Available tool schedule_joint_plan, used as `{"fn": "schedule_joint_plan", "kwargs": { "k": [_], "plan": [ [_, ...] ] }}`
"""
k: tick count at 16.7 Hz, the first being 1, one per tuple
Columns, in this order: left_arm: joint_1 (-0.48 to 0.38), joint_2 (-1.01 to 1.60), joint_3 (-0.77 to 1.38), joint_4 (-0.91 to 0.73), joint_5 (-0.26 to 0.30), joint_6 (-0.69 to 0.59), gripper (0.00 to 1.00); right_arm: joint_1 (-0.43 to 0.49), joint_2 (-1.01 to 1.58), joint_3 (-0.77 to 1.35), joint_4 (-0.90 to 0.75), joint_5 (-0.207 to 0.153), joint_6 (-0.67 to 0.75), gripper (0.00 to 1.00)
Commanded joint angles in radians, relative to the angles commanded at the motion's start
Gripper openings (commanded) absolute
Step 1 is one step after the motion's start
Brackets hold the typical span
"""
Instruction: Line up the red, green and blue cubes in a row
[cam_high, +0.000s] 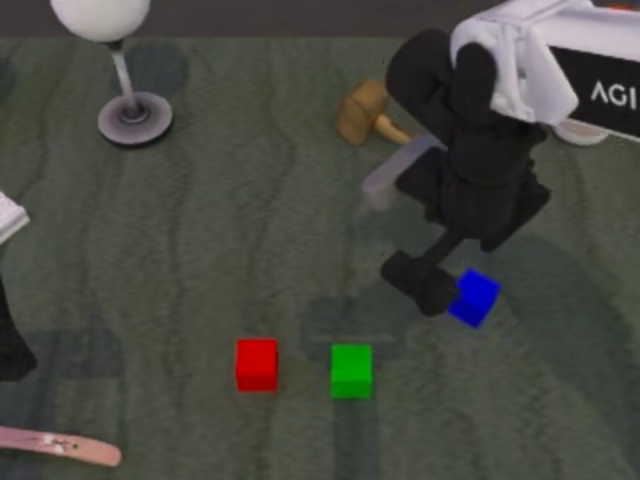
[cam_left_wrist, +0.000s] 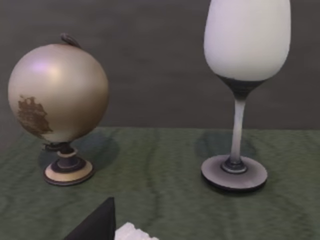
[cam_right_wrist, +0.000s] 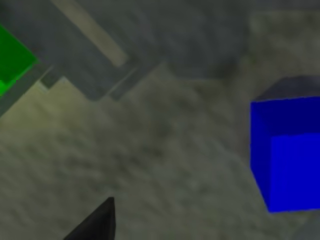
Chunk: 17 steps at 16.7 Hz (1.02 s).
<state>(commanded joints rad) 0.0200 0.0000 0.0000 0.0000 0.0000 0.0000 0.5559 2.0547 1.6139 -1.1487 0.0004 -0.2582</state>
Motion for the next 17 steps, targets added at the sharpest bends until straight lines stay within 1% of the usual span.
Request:
{"fn": "schedule_joint_plan", "kwargs": {
  "k": [3,5,11,13,17],
  "plan": [
    [0.000,0.000,0.000,0.000,0.000,0.000,1.00,-0.045,-0.014,-0.017,0.015,0.001,-0.136,1.00],
    [0.000,0.000,0.000,0.000,0.000,0.000,1.00,-0.058,-0.019,-0.022,0.021,0.001,-0.172,1.00],
    [0.000,0.000,0.000,0.000,0.000,0.000,1.00,-0.056,-0.011,-0.031,0.036,0.001,-0.173,1.00],
    [0.000,0.000,0.000,0.000,0.000,0.000,1.00,-0.057,0.009,-0.067,0.092,0.002,-0.171,1.00],
    [0.000,0.000,0.000,0.000,0.000,0.000,1.00,-0.058,0.070,-0.166,0.261,0.002,-0.172,1.00]
  ]
}}
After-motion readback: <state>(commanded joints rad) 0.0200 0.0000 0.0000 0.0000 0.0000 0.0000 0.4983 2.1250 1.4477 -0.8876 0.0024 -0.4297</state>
